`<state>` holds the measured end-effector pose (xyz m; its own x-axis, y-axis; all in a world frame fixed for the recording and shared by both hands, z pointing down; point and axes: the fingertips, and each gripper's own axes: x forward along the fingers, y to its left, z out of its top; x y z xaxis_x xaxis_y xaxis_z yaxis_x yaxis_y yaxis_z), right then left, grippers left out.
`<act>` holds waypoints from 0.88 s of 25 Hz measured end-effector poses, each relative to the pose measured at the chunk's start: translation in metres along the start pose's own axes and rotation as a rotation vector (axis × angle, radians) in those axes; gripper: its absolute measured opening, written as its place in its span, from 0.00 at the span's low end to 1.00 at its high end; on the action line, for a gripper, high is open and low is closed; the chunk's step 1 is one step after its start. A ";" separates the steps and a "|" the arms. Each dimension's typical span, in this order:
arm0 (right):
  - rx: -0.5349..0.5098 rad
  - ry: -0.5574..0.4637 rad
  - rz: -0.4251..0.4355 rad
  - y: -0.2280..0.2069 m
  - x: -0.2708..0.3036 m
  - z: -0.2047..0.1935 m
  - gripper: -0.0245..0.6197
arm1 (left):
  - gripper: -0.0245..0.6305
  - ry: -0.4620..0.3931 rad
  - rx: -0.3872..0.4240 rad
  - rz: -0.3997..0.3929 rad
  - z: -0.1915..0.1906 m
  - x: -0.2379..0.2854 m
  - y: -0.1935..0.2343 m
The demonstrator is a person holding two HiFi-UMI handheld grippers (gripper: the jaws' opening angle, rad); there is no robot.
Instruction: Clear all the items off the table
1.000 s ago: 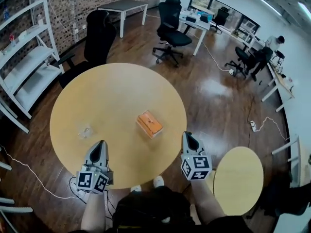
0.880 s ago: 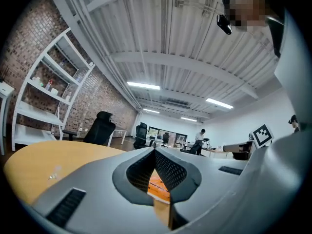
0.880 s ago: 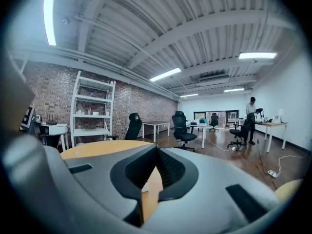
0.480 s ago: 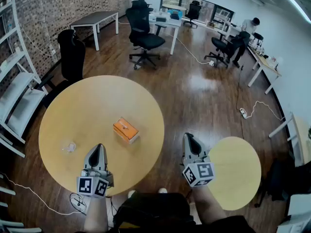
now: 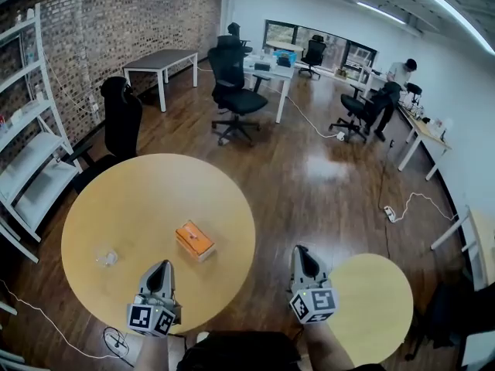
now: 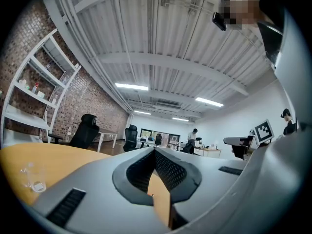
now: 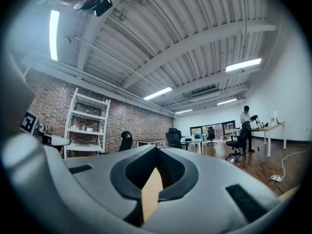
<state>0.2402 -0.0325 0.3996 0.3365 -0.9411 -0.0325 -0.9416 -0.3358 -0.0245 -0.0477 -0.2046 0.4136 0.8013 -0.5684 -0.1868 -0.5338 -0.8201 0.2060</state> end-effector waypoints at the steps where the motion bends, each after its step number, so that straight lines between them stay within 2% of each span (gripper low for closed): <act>1: -0.003 0.009 -0.007 -0.005 0.000 -0.003 0.04 | 0.04 0.002 -0.003 0.004 -0.003 0.002 0.000; 6: 0.047 0.013 -0.020 -0.017 -0.002 -0.006 0.04 | 0.04 0.001 0.017 -0.002 -0.003 0.007 -0.004; 15: 0.040 0.016 0.001 -0.012 -0.006 -0.004 0.04 | 0.04 0.004 0.044 -0.012 -0.002 0.014 -0.013; 18: 0.036 0.013 0.000 -0.009 -0.008 0.000 0.04 | 0.04 0.004 0.027 -0.035 -0.003 0.019 -0.021; 22: 0.050 0.009 -0.018 -0.020 -0.010 0.000 0.04 | 0.04 0.026 0.045 -0.083 -0.006 0.028 -0.037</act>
<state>0.2561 -0.0164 0.4000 0.3529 -0.9354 -0.0224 -0.9336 -0.3504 -0.0749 -0.0040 -0.1898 0.4069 0.8498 -0.4968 -0.1763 -0.4763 -0.8669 0.1471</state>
